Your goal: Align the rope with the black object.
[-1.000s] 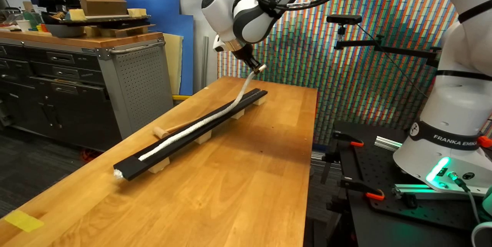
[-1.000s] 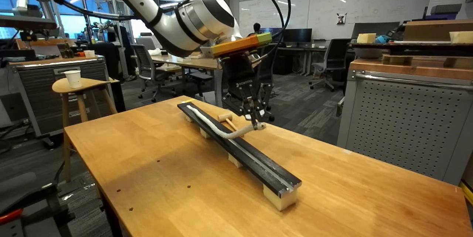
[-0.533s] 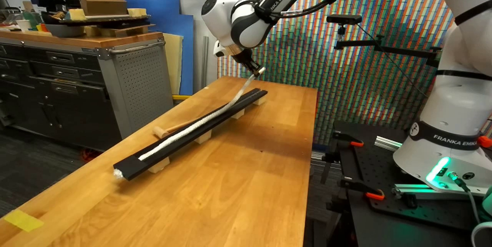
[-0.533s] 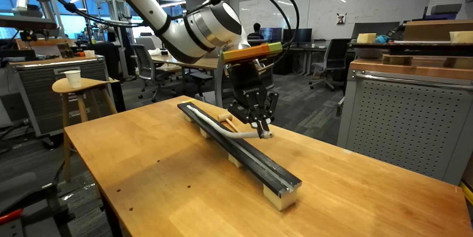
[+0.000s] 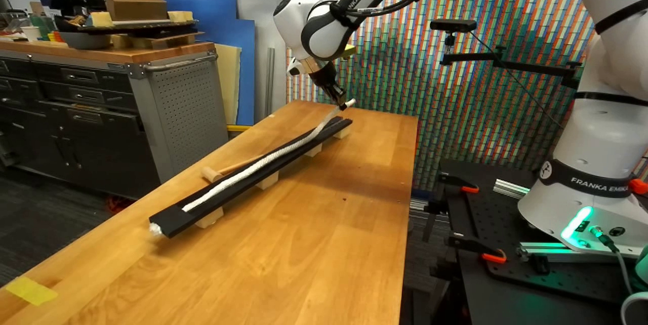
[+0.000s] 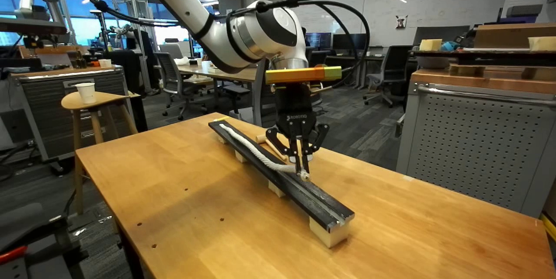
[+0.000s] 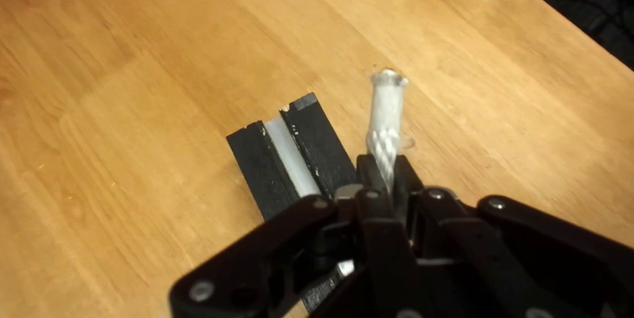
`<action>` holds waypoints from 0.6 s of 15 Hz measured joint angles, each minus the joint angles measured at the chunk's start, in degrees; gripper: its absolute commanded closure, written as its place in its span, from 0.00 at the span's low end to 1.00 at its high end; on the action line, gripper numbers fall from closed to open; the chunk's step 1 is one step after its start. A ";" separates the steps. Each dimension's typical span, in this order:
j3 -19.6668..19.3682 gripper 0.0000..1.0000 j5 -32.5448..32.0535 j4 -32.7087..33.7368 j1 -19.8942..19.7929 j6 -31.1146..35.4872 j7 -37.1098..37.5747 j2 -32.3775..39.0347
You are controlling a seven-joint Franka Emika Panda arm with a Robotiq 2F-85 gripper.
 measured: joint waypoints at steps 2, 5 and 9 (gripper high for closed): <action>0.00 0.97 1.03 0.61 -0.13 0.10 -0.20 0.29; -0.19 0.97 -0.23 1.70 0.24 0.64 0.22 1.10; -1.05 0.97 -6.39 3.42 1.01 2.54 2.78 2.72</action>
